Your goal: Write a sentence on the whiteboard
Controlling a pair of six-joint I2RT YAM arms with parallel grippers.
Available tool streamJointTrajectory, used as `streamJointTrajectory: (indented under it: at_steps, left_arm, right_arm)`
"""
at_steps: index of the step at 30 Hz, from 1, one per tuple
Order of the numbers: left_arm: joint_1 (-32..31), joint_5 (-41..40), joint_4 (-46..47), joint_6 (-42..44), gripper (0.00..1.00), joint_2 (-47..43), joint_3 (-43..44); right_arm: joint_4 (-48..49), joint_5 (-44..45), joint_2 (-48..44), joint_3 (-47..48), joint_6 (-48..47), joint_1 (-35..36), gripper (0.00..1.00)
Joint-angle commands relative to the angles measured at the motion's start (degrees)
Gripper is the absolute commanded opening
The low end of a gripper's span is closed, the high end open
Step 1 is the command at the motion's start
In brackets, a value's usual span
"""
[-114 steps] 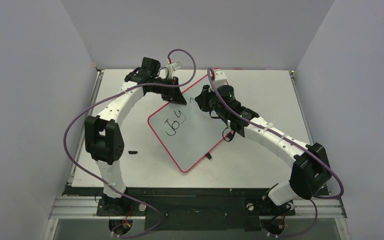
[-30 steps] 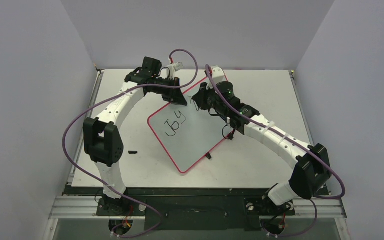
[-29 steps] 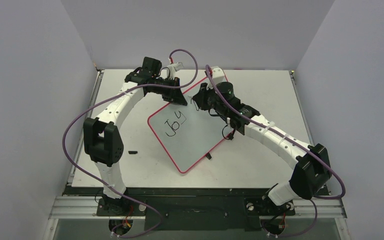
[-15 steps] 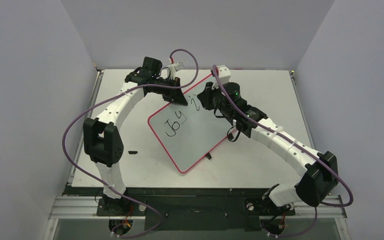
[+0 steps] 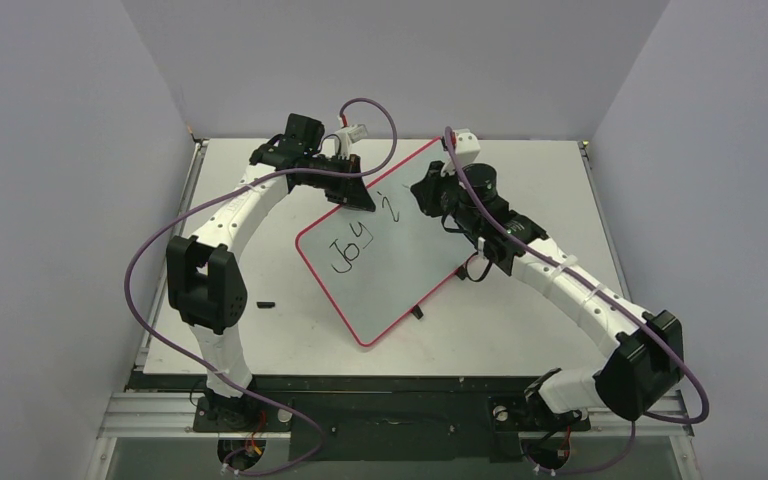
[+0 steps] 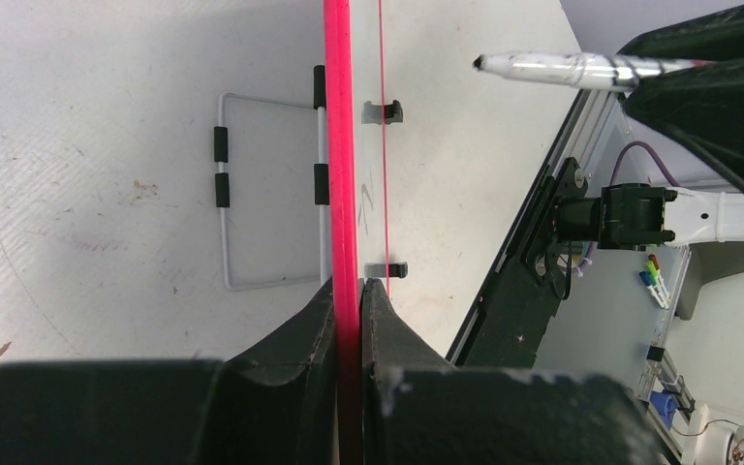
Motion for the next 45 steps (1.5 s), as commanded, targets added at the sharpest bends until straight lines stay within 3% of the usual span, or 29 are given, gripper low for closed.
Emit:
streamJointTrajectory:
  at_steps: [1, 33, 45]
  left_arm:
    - [-1.0, -3.5, 1.1, 7.4, 0.00, -2.1, 0.9]
    - [-1.0, -3.6, 1.0, 7.5, 0.00, -2.4, 0.9]
    - [-1.1, -3.5, 0.9, 7.6, 0.00, -2.5, 1.0]
  right_arm:
    - [3.0, -1.8, 1.8, 0.8, 0.4, 0.6, 0.00]
    - [2.7, -1.4, 2.4, -7.8, 1.1, 1.2, 0.00]
    - [1.8, -1.2, 2.3, -6.3, 0.9, 1.3, 0.00]
